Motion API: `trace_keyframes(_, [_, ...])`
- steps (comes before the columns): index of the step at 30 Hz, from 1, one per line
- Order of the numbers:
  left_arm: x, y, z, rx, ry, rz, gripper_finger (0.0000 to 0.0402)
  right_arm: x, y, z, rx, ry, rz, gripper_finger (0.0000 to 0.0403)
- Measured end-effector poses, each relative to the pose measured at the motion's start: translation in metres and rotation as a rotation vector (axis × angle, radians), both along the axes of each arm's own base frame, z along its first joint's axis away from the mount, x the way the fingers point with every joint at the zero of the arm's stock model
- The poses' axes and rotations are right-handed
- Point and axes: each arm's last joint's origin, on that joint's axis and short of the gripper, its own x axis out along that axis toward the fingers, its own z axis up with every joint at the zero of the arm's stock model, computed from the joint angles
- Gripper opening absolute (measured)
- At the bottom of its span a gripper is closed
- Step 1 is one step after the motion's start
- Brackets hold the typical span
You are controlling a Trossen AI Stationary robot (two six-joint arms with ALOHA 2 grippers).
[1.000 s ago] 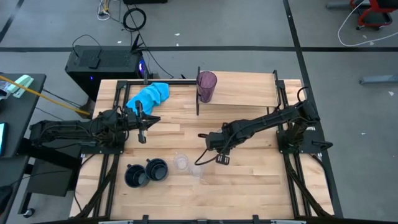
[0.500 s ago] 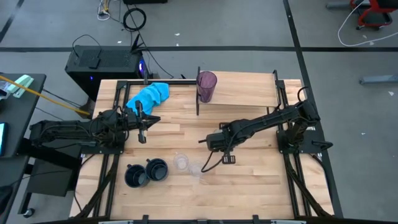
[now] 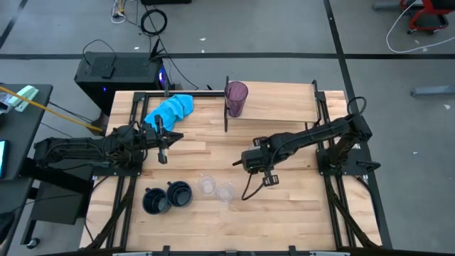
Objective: Stack small to large cups/mugs on shelf
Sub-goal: Put the orange mug on the shelf
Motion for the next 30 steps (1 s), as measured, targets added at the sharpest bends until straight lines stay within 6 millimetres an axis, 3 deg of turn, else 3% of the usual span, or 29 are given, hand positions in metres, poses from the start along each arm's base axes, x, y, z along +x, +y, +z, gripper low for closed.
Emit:
trace_keyframes(8, [0.0,0.0,0.0,0.0,0.0,0.0,0.0039,-0.023,-0.002,0.038,-0.09,-0.108,0.15,0.0014])
trace_keyframes(14, [0.0,0.0,0.0,0.0,0.0,0.0,0.0033,-0.042,-0.015,0.065,-0.162,-0.2,0.183,0.0014])
trace_keyframes(25, [0.0,0.0,0.0,0.0,-0.001,0.0,0.0037,-0.059,-0.063,0.107,-0.29,-0.292,0.137,0.0014])
trace_keyframes(30, [0.0,0.0,0.0,0.0,-0.001,0.0,0.004,-0.062,-0.092,0.112,-0.311,-0.241,0.094,0.0014])
